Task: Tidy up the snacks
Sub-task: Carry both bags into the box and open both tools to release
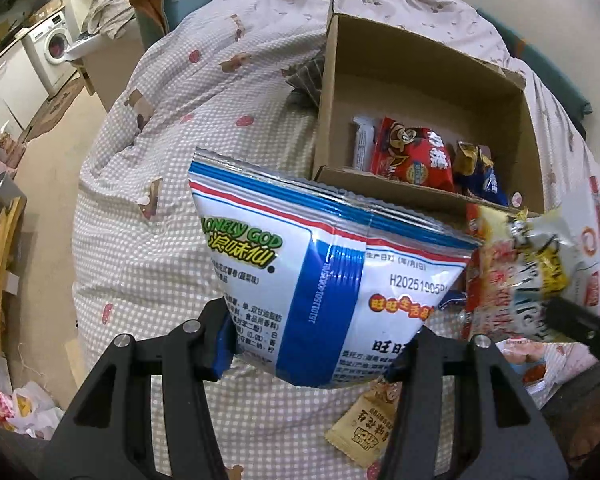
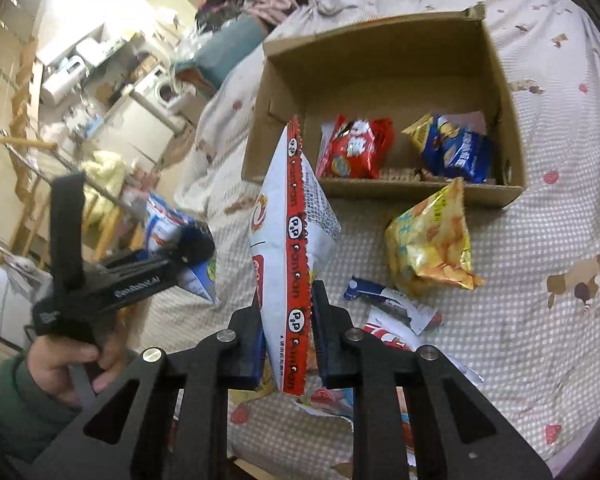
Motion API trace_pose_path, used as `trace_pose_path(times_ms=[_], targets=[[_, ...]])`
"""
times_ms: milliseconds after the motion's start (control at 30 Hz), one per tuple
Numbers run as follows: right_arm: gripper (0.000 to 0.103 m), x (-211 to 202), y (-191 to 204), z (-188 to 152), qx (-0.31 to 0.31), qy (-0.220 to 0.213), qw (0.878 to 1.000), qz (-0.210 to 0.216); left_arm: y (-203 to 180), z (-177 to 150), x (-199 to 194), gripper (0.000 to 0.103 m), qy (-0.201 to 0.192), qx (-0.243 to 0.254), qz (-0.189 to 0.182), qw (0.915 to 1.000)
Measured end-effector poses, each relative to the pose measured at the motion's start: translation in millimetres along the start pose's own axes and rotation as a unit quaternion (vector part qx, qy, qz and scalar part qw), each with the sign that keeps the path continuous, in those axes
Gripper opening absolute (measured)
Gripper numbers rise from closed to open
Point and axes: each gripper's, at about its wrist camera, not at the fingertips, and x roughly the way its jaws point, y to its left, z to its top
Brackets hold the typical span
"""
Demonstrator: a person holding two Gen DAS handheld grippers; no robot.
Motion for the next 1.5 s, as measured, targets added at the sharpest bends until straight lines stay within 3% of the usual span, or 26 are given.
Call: trace_pose_path(times_ms=[200,467,600,767,1067,1500], targets=[[0.02,-33,4,4,-0.015,-0.073,0.997,0.02,-4,-1,-4,0.05,-0.013,0.006,0.004,0.9999],[0.02,-59,-19,17,0.025,-0.141,0.989,0.023,-6,1,-10,0.05,-0.031,0.006,0.007,0.9995],[0.02,-57,-40,20,0.068,-0.131,0.989,-0.011,-6,5,-16,0.05,-0.05,0.007,0.007,0.9987],[0.02,-60,-58,28,0.098,-0.14,0.985,-0.016,-7,18,-26,0.05,-0.067,-0.001,-0.005,0.9977],[0.02,-54,-66,59,0.097,-0.142,0.985,-0.009,-29,63,-43,0.05,-0.101,0.029,-0.029,0.9941],[0.02,-21,-87,115,0.085,-0.123,0.989,-0.017,-61,118,-9,0.05,-0.103,0.065,-0.031,0.9921]])
